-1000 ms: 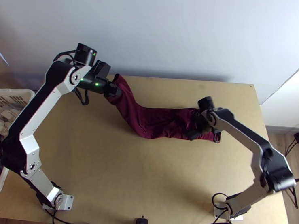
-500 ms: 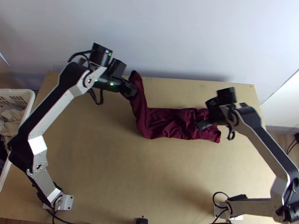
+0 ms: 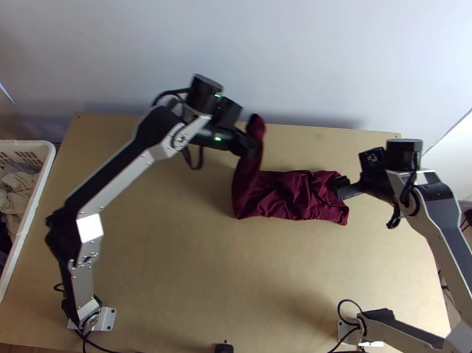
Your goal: Fold the t-shirt
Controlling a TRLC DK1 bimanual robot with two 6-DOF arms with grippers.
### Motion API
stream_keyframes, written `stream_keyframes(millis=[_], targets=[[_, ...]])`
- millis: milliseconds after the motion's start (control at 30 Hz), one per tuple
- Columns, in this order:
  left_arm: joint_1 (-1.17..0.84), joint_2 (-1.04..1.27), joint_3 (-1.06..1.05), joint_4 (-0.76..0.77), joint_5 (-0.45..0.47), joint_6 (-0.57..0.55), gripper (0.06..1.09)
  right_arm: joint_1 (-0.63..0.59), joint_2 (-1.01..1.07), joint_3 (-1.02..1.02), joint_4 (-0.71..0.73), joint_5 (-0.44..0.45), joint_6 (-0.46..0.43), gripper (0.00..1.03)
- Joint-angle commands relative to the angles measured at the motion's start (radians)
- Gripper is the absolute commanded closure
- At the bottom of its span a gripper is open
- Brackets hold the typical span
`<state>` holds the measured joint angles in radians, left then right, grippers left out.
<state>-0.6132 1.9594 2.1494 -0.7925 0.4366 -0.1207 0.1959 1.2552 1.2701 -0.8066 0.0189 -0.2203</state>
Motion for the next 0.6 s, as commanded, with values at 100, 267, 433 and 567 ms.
stream_keyframes(millis=[100,267,433,567], targets=[[-0.148,0.141,0.130,0.127,-0.016,-0.039,1.05,-0.033,-0.062,0.017,0.000,0.027,-0.002,0.04],[-0.188,0.191,0.129,0.187,-0.025,-0.043,1.05,-0.041,-0.074,0.023,-0.003,0.035,-0.004,0.04],[-0.211,0.245,0.129,0.288,-0.025,-0.062,1.05,-0.044,-0.094,0.012,-0.006,0.044,-0.002,0.04],[-0.237,0.285,0.115,0.360,-0.044,-0.042,1.05,-0.046,-0.103,0.014,-0.008,0.058,-0.013,0.04]])
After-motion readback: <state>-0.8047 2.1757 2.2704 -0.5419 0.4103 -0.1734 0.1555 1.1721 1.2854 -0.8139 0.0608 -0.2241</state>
